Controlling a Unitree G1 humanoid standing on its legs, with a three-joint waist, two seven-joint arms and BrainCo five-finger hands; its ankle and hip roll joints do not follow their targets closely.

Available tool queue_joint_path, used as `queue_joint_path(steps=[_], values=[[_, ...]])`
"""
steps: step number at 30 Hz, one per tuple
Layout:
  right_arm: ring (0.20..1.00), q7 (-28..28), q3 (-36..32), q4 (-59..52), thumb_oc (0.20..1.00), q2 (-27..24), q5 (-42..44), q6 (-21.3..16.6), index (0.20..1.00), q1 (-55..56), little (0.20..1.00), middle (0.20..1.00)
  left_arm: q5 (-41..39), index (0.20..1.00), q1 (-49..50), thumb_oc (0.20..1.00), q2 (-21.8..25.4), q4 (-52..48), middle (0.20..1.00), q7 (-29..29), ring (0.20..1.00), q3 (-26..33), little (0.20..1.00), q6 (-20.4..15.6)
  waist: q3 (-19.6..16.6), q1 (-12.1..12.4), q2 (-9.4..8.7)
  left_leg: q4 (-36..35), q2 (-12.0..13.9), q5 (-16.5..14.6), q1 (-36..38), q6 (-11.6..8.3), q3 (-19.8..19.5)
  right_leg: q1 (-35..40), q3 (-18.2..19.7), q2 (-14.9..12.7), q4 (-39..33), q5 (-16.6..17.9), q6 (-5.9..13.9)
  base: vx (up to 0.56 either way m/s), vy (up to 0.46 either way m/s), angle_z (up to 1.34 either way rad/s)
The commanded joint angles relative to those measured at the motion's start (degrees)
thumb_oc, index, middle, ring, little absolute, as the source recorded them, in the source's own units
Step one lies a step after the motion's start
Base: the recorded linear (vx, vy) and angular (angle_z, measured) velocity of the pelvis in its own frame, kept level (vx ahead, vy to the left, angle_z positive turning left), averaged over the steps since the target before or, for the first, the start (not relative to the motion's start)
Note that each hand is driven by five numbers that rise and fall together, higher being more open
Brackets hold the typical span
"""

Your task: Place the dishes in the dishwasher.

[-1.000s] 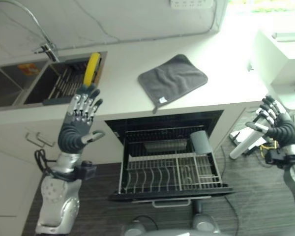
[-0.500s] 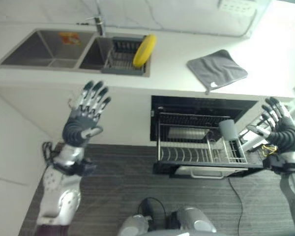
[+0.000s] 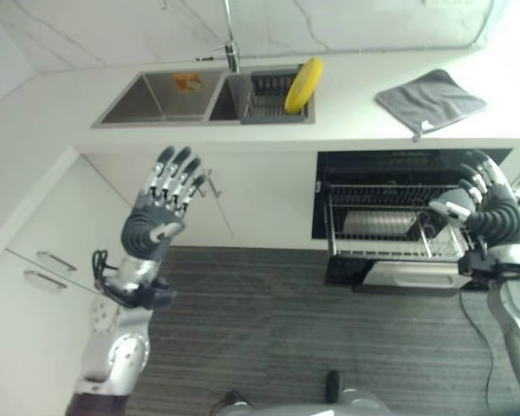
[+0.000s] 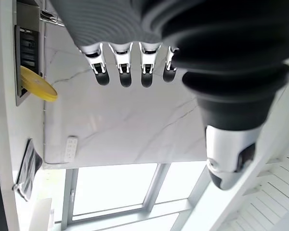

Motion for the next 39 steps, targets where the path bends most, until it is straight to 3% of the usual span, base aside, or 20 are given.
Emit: queue_joint_path(steps=[1, 5, 9, 11, 14, 17, 20, 26, 28, 29, 31, 33, 35, 37, 38, 39], values=[[1.000, 0.2, -2.1, -2.1, 1.000, 0.0, 1.2, -3.4, 1.000, -0.5, 1.000, 1.000, -1.4, 1.000, 0.3, 1.000, 2.5, -2.8, 1.000, -1.6, 1.000, 1.9, 1.000, -3.9, -3.0, -0.2, -1.06, 0.5, -2.1, 2.4, -2.8, 3.39, 0.2, 2.0, -4.4, 1.4, 1.1, -3.5, 1.63, 0.14, 0.542, 0.05], [1.000, -1.1, -1.7, -3.0, 1.000, 2.2, -0.1, -3.8, 1.000, -0.1, 1.000, 1.000, -1.0, 1.000, -1.7, 1.000, 3.0, -3.4, 1.000, -1.6, 1.000, 2.8, 1.000, -0.8, -2.3, 0.3, -1.63, 0.5, -5.3, 0.3, -2.0, 6.00, -1.0, -1.0, -4.8, -3.1, 8.5, -2.5, 4.34, 0.11, 0.408, 0.10], [1.000, -1.4, -1.4, -2.6, 1.000, 3.3, -0.6, -4.2, 1.000, 0.5, 1.000, 1.000, -1.1, 1.000, -2.8, 1.000, 3.2, -2.8, 1.000, -2.7, 1.000, 2.2, 1.000, 0.0, -1.8, 0.5, -1.57, 0.5, -7.1, 0.1, -2.7, 8.35, -3.0, -4.3, -2.1, -2.2, 19.6, -3.0, 3.62, 0.09, 0.350, 0.04], [1.000, 0.3, -0.7, -2.1, 1.000, 3.4, -1.2, -4.4, 1.000, 0.3, 1.000, 1.000, -0.1, 1.000, -2.6, 1.000, 3.1, -3.0, 1.000, -2.6, 1.000, 2.6, 1.000, 0.1, -1.3, 1.8, -1.93, 0.5, -7.1, -0.1, -2.7, 9.02, -1.9, -4.9, -5.2, -3.2, 24.1, -1.8, 3.74, 0.07, 0.215, -0.28], [1.000, 0.8, -1.5, -1.3, 1.000, 2.0, 0.0, -4.0, 1.000, -0.1, 1.000, 1.000, -1.0, 1.000, -3.7, 1.000, 4.1, -2.8, 1.000, -1.2, 1.000, 2.2, 1.000, 0.8, -1.4, 1.2, -3.07, 0.5, -7.9, -0.1, -2.4, 9.36, -1.2, -4.0, -2.7, 2.1, 19.8, -4.4, 3.22, 0.12, 0.086, -0.49], [1.000, 2.3, -3.9, -2.1, 1.000, 1.2, 1.8, -5.5, 1.000, 3.6, 1.000, 1.000, -1.7, 1.000, -2.4, 1.000, 2.8, -3.1, 1.000, -1.7, 1.000, 2.2, 1.000, 1.1, -1.4, -0.1, -4.07, 0.5, -9.5, -0.8, -1.4, 9.12, -1.6, -2.4, 0.0, 6.4, 8.2, -4.3, 1.39, 0.27, -0.048, -0.20], [1.000, 2.0, -3.5, -1.9, 1.000, 1.8, 1.2, -6.0, 1.000, 4.0, 1.000, 1.000, -1.6, 1.000, -2.7, 1.000, 2.3, -3.3, 1.000, -2.4, 1.000, 1.3, 1.000, 1.1, -1.3, -1.3, -3.89, 0.5, -9.9, -1.6, 0.0, 9.20, -1.1, -4.4, 0.6, 6.6, 6.8, -1.7, 1.87, 0.22, -0.131, -0.10], [1.000, -1.0, -2.4, -0.8, 1.000, 1.6, -0.5, -4.1, 1.000, 1.8, 1.000, 1.000, -0.2, 1.000, -3.5, 1.000, 2.8, -3.4, 1.000, 0.2, 1.000, 0.4, 1.000, -0.3, -2.5, -1.8, -2.95, 0.6, -10.0, -2.4, 2.6, 8.82, -0.2, -2.7, 0.8, 7.0, 4.8, -2.2, 0.89, 0.24, -0.214, 0.12], [1.000, -0.9, -2.4, -0.6, 1.000, 1.0, -0.9, -3.5, 1.000, 1.0, 1.000, 1.000, -0.7, 1.000, -3.0, 1.000, 2.6, -4.1, 1.000, 0.5, 1.000, 0.5, 1.000, -0.3, -2.4, -1.5, -3.36, 7.8, -9.3, -3.4, 1.0, 7.46, 0.0, -1.1, 1.6, 6.7, 3.6, -2.1, -0.18, 0.25, -0.259, 0.06], [1.000, -1.0, -2.5, -0.7, 1.000, 0.3, -0.7, -3.1, 1.000, 0.9, 1.000, 1.000, -1.5, 1.000, -2.6, 1.000, 2.3, -4.8, 1.000, 0.6, 1.000, 0.4, 1.000, 0.3, -1.9, -1.3, -4.07, 17.6, -7.2, -0.4, -2.2, 5.16, 0.2, -0.1, 2.3, 6.4, 2.8, -2.0, -1.48, 0.13, -0.213, -0.05], [1.000, -0.2, -2.7, -0.6, 1.000, -0.3, -0.6, -3.3, 1.000, 0.9, 1.000, 1.000, -4.0, 1.000, -2.0, 1.000, 1.7, -4.9, 1.000, -0.3, 1.000, 0.6, 1.000, 0.5, -1.3, -1.3, -5.01, 29.8, -4.6, 1.5, -6.6, 3.47, 0.0, 0.3, 3.1, 6.3, 2.5, -1.8, -3.05, 0.13, -0.230, -0.10], [1.000, 0.9, -2.7, -0.4, 1.000, -0.3, -1.0, -3.4, 1.000, 1.4, 1.000, 1.000, -5.7, 1.000, -0.6, 1.000, 0.7, -4.4, 1.000, -1.7, 1.000, 1.7, 1.000, 0.8, -0.8, -1.3, -5.40, 34.6, -2.4, 0.4, -10.8, 4.43, -0.5, 0.9, 3.9, 6.8, 3.2, -2.3, -3.65, 0.21, -0.145, -0.19], [1.000, 0.8, -2.6, 0.0, 1.000, -0.2, -1.2, -3.1, 1.000, 1.2, 1.000, 1.000, -7.1, 1.000, 0.2, 1.000, 0.8, -3.9, 1.000, -2.4, 1.000, 2.0, 1.000, 0.5, -0.9, -1.2, -5.01, 27.3, -2.0, -0.5, -9.6, 5.31, 1.3, 1.4, 3.6, 7.1, 2.9, -2.7, -3.02, 0.19, 0.030, -0.19], [1.000, 1.3, -2.5, 0.5, 1.000, -0.1, -1.5, -3.0, 1.000, 0.9, 1.000, 1.000, -8.2, 1.000, 0.8, 1.000, 0.8, -3.4, 1.000, -3.0, 1.000, 2.3, 1.000, 0.0, -1.1, -1.2, -3.95, 14.1, -2.3, 0.9, -7.5, 5.18, 3.1, 2.7, 3.6, 7.3, 1.4, -3.3, -1.93, 0.24, 0.197, -0.02], [1.000, 1.7, -2.4, 0.9, 1.000, -0.4, -1.5, -3.5, 1.000, 0.8, 1.000, 1.000, -8.1, 1.000, 0.9, 1.000, 1.0, -2.9, 1.000, -3.0, 1.000, 2.3, 1.000, -0.7, -1.3, -1.1, -3.09, 4.3, -2.4, 4.7, -7.3, 4.27, 4.1, 3.8, 3.7, 7.6, 0.0, -3.6, -1.30, 0.33, 0.299, -0.01], [1.000, 2.4, -2.7, 1.1, 1.000, -0.9, -1.0, -3.7, 1.000, 1.1, 1.000, 1.000, -8.5, 1.000, 1.1, 1.000, 1.0, -2.4, 1.000, -2.8, 1.000, 2.3, 1.000, -1.1, -1.5, -0.8, -2.34, 0.5, -1.9, 8.5, -8.3, 3.01, 4.8, 4.4, 3.2, 7.8, 0.0, -4.3, -0.94, 0.31, 0.269, -0.08]])
